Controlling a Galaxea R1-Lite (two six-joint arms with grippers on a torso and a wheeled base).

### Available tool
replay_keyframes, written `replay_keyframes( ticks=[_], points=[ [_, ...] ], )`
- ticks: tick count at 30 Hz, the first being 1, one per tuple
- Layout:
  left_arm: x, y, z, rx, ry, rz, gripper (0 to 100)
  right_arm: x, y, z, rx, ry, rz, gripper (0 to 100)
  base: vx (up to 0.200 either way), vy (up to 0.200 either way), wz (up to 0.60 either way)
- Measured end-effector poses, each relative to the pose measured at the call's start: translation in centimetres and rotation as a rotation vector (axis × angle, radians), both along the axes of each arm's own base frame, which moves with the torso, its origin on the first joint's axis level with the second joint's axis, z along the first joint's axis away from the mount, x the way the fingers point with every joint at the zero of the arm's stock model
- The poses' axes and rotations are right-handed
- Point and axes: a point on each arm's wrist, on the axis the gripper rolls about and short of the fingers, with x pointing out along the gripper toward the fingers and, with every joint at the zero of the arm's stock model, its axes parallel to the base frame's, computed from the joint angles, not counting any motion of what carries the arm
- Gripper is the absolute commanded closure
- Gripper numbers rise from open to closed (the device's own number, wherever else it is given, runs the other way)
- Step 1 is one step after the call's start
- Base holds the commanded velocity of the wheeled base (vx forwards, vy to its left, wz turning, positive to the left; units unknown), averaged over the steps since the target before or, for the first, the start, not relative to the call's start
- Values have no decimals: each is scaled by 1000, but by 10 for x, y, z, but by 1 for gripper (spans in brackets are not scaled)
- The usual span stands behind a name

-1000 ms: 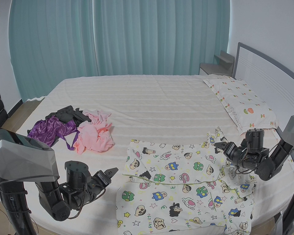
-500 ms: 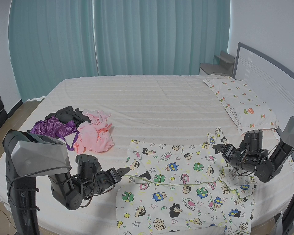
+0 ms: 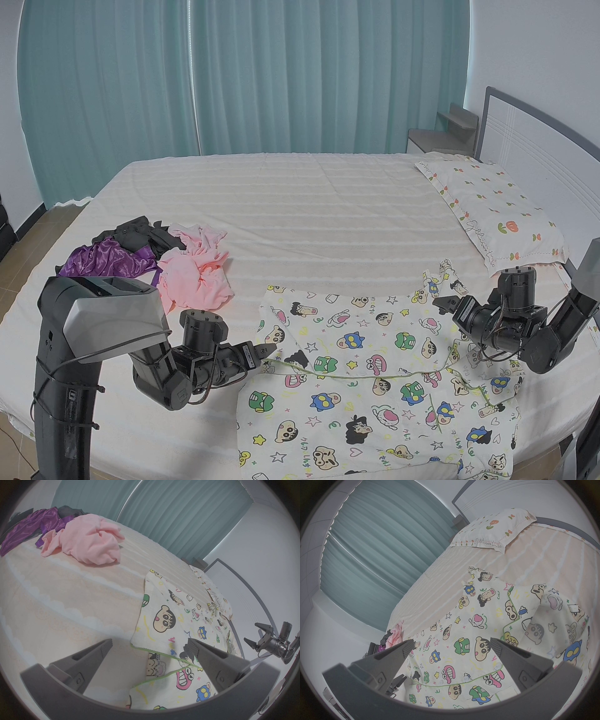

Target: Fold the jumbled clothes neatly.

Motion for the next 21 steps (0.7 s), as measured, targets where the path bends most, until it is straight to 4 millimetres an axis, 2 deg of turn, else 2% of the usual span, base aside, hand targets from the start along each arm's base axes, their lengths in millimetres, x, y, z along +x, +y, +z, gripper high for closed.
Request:
replay_keyframes(
  ticks=[9, 10, 21],
  points=[
    [17, -13, -5, 17, -3, 8, 0, 0, 0, 0, 0, 0, 0, 0, 0, 0, 0],
    [19, -14, -7, 25, 2, 15, 100, 0, 0, 0, 0, 1, 0, 0, 0, 0, 0],
    [20, -13, -12, 83, 1, 91, 100, 0, 0, -1, 3, 2, 5, 0, 0, 0, 0]
  ],
)
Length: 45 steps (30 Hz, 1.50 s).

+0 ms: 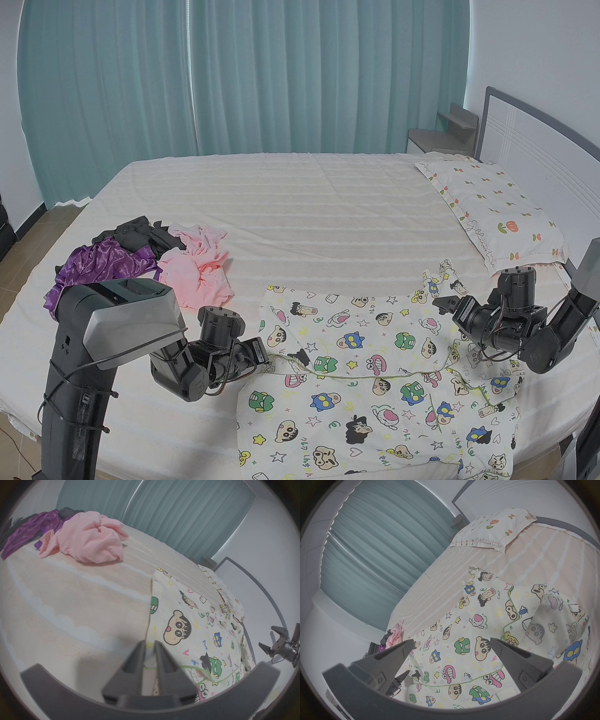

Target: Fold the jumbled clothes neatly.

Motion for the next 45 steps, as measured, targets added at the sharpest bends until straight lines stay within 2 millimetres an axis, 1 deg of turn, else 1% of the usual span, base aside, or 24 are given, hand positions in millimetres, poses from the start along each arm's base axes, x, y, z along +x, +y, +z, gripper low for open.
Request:
replay_keyframes(
  ticks=[7, 15, 19, 33, 42, 43, 45],
  points=[
    [-12, 2, -4, 25, 30, 3, 100, 0, 0, 0, 1, 1, 1, 0, 0, 0, 0],
    [-29, 0, 6, 76, 25, 20, 100, 0, 0, 0, 1, 1, 1, 0, 0, 0, 0],
    [-35, 1, 7, 122, 20, 30, 100, 0, 0, 0, 0, 2, 1, 0, 0, 0, 0],
    [-44, 3, 5, 146, 42, 32, 100, -1, 0, -1, 3, 5, 5, 0, 0, 0, 0],
    [-44, 4, 5, 140, 48, 38, 100, -3, 0, -1, 4, 10, 10, 0, 0, 0, 0],
    [-44, 4, 5, 138, 47, 38, 0, -4, 0, -1, 5, 12, 12, 0, 0, 0, 0],
    [-44, 4, 5, 137, 46, 39, 0, -4, 0, -1, 6, 12, 14, 0, 0, 0, 0]
  ],
)
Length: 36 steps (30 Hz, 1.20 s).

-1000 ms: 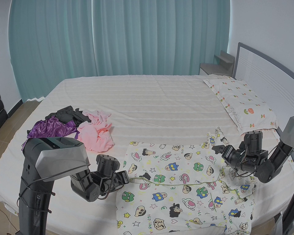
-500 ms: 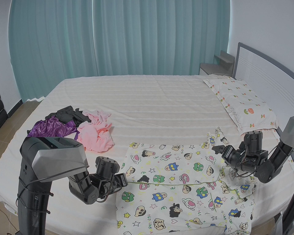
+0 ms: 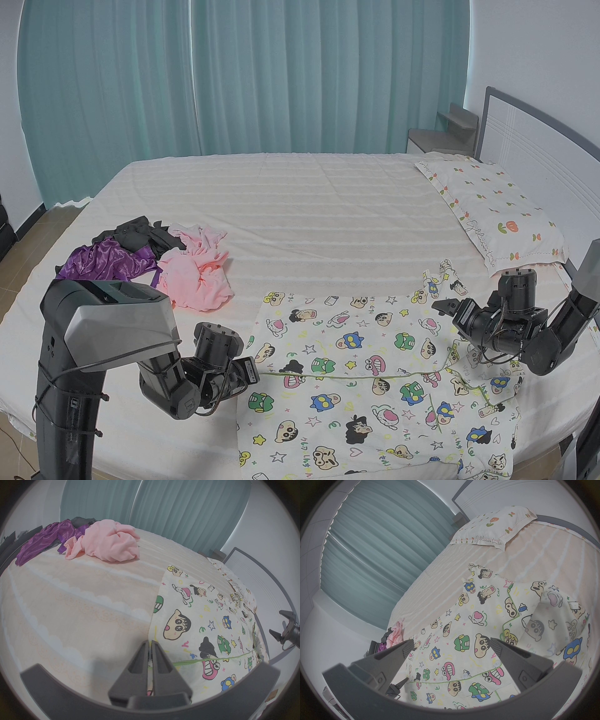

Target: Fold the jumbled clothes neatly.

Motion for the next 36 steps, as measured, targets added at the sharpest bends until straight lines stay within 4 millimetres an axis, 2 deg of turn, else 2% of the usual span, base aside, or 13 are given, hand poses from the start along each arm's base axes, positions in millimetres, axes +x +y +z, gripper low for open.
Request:
replay_keyframes(
  ticks=[8, 14, 19, 25, 31, 36],
  points=[
    [-1, 0, 2, -14, 0, 9, 0, -2, 0, 2, 1, -3, 3, 0, 0, 0, 0],
    [-7, 4, 21, -111, -7, 83, 0, -9, -1, 13, -4, -30, 10, 0, 0, 0, 0],
    [-30, 9, 33, -141, 20, 89, 0, -18, -5, 20, -43, -45, 30, 0, -200, 0, 0],
    [-57, 10, 41, -202, -5, 66, 0, -42, -22, 15, -91, -1, 53, 0, -200, 0, 0],
    [-80, 7, 38, -206, 26, 21, 0, -62, -39, 7, -187, 24, 113, 0, -200, 0, 0],
    [-91, 5, 35, -204, 62, -8, 0, -67, -43, 4, -193, 42, 112, 0, -160, 0, 0]
  ],
)
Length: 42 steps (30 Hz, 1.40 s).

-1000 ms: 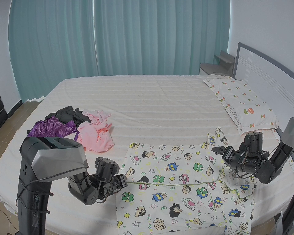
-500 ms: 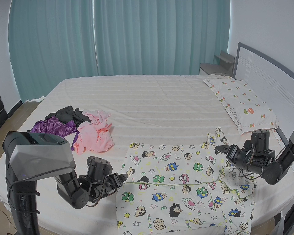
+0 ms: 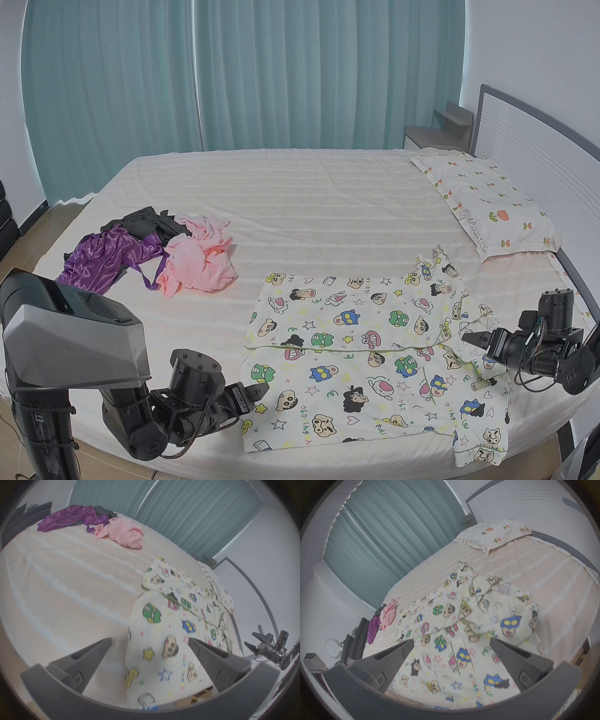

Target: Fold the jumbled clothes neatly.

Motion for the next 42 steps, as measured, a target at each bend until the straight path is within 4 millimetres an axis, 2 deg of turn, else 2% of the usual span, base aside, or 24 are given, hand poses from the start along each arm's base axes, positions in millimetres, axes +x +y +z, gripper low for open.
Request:
replay_keyframes(
  ticks=[5, 20, 28, 36, 42],
  points=[
    [-6, 0, -2, -19, 32, 13, 0, -4, 0, -2, -3, 11, 17, 0, 0, 0, 0],
    [-15, -10, -4, -23, 45, -19, 0, -16, 0, -14, -85, 59, 98, 0, 0, -200, 0],
    [-19, -9, -10, 0, 66, -23, 0, -22, -1, -25, -151, 103, 152, 0, 0, 0, 0],
    [-35, 6, -18, 56, 138, -15, 0, -32, -2, -40, -216, 174, 223, 0, 0, 0, 0],
    [-38, 13, -19, 71, 158, 1, 0, -39, -5, -52, -286, 225, 296, 0, 0, 0, 0]
  ],
)
